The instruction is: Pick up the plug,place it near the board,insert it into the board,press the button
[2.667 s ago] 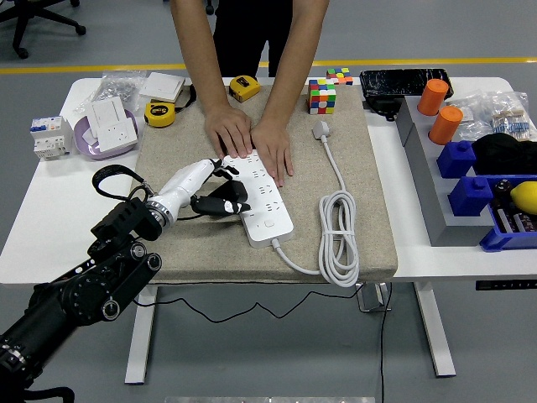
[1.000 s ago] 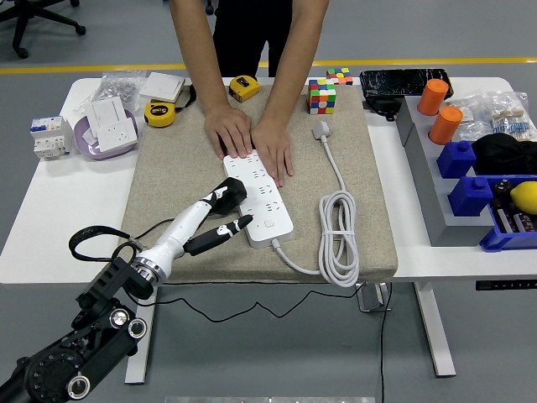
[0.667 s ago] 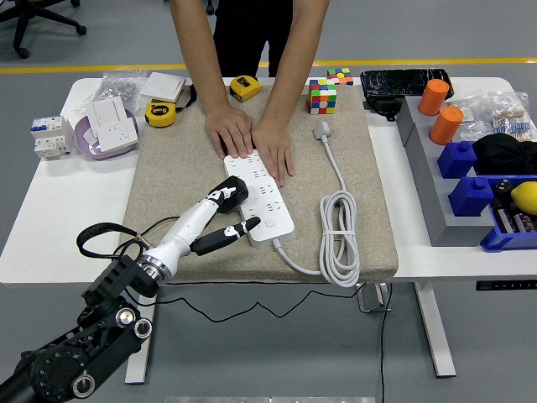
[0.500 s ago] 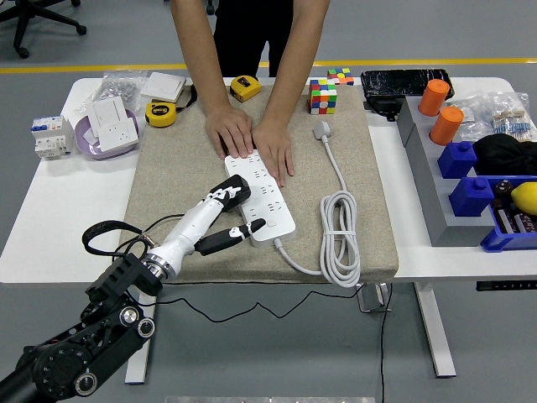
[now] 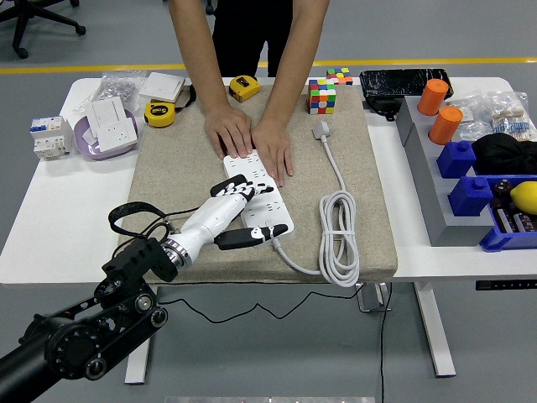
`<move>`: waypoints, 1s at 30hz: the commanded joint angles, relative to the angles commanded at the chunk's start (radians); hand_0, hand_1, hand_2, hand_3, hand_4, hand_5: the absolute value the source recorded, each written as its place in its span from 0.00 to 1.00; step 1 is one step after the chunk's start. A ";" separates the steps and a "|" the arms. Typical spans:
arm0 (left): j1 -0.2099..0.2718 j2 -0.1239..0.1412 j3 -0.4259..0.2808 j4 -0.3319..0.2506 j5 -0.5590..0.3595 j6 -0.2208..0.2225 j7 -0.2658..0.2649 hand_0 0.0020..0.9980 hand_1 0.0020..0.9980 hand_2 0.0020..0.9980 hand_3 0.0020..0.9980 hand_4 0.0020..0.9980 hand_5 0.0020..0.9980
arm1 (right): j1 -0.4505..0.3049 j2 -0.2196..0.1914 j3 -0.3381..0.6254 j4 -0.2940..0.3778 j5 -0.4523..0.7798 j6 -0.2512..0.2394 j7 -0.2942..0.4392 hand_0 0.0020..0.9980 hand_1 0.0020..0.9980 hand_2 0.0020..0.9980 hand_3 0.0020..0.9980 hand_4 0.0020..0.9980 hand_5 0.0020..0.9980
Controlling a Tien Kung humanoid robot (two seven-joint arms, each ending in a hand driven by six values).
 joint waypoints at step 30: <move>-0.049 -0.012 0.044 -0.028 0.003 -0.004 0.002 1.00 0.97 0.92 0.90 1.00 1.00 | 0.002 0.000 -0.001 0.000 0.001 0.000 -0.002 0.93 0.86 0.80 0.82 1.00 0.85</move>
